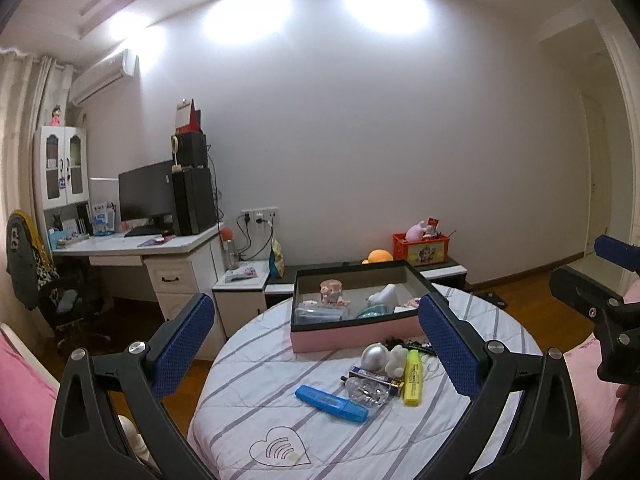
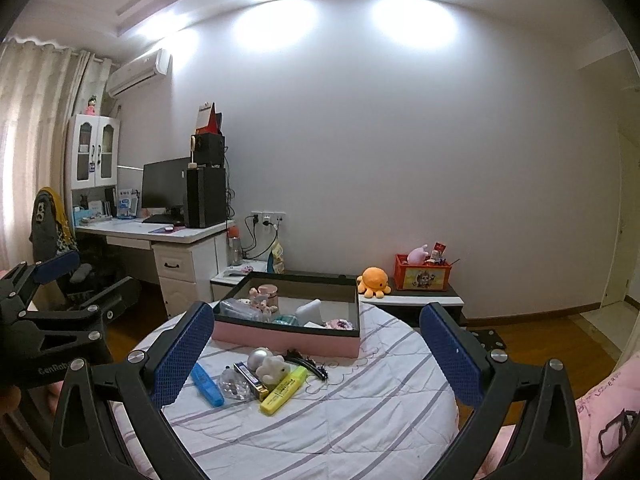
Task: Organize rigid objects
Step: 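Withdraw both tools from the box back over the bed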
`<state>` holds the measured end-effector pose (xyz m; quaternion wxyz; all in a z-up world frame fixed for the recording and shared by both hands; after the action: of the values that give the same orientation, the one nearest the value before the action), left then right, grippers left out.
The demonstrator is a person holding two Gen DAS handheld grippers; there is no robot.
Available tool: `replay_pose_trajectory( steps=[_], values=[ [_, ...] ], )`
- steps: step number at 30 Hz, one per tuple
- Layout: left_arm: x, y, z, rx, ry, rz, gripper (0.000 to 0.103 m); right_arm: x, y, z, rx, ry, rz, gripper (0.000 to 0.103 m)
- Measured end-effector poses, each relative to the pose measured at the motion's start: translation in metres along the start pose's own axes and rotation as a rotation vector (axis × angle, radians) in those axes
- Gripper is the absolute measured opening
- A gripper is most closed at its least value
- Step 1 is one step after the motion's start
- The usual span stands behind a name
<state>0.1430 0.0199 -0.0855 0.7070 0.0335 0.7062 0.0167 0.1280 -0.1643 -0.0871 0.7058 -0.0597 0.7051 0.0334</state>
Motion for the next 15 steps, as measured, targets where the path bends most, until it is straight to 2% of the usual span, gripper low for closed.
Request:
replay_pose_trajectory(
  steps=[5,11,15],
  values=[
    [0.021,0.015,0.018,-0.001,0.064,-0.043,0.103,0.021,-0.003,0.018,0.004,0.070,0.004,0.103],
    [0.065,0.037,0.048,-0.022,0.195,-0.096,0.103,0.070,-0.008,0.054,0.015,0.217,0.006,0.103],
    [0.102,0.034,0.070,0.013,0.309,-0.101,0.103,0.105,-0.010,0.078,0.014,0.326,0.014,0.103]
  ],
)
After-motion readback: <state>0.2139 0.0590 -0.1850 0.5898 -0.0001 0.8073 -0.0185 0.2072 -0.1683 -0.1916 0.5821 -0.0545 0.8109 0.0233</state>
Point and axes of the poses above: each gripper's, at about its wrist camera, not at the fingertips, and z roughly the way its jaws point, y to its left, x to its underside, the point moved 6 cm from there along z, roughly the way its jaws point, and after that the axes turned 12 degrees about -y, right-handed, at the moved point
